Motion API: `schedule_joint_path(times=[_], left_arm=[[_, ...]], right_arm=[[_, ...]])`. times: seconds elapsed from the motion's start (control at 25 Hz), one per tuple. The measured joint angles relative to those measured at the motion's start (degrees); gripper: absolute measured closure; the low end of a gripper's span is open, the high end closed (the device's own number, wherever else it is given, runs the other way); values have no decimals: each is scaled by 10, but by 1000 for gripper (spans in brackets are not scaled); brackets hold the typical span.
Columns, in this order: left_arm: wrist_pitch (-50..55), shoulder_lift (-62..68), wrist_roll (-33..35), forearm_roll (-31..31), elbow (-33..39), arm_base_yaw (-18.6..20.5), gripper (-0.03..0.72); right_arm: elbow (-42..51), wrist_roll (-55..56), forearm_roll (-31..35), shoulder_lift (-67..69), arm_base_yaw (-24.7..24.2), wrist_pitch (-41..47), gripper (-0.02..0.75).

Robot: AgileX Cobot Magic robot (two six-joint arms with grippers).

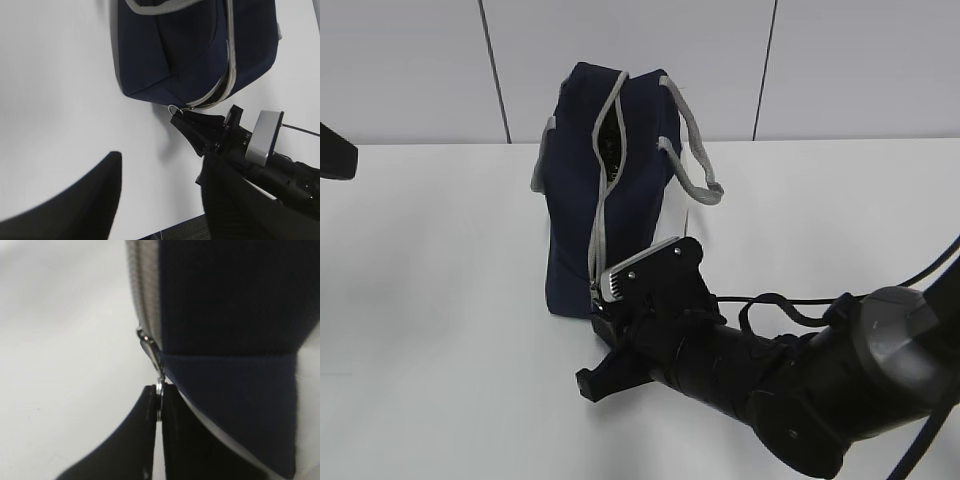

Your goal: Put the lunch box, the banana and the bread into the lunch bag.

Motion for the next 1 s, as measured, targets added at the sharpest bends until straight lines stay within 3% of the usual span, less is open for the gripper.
schedule_joint_path(times=[0.12, 1.0], left_arm=[[0, 0, 0, 0, 0, 0, 318], [0, 0, 0, 9, 0, 0, 318]], right_arm=[[0, -6, 0, 0, 0, 0, 753], [49, -12, -25, -27, 0, -56, 754]])
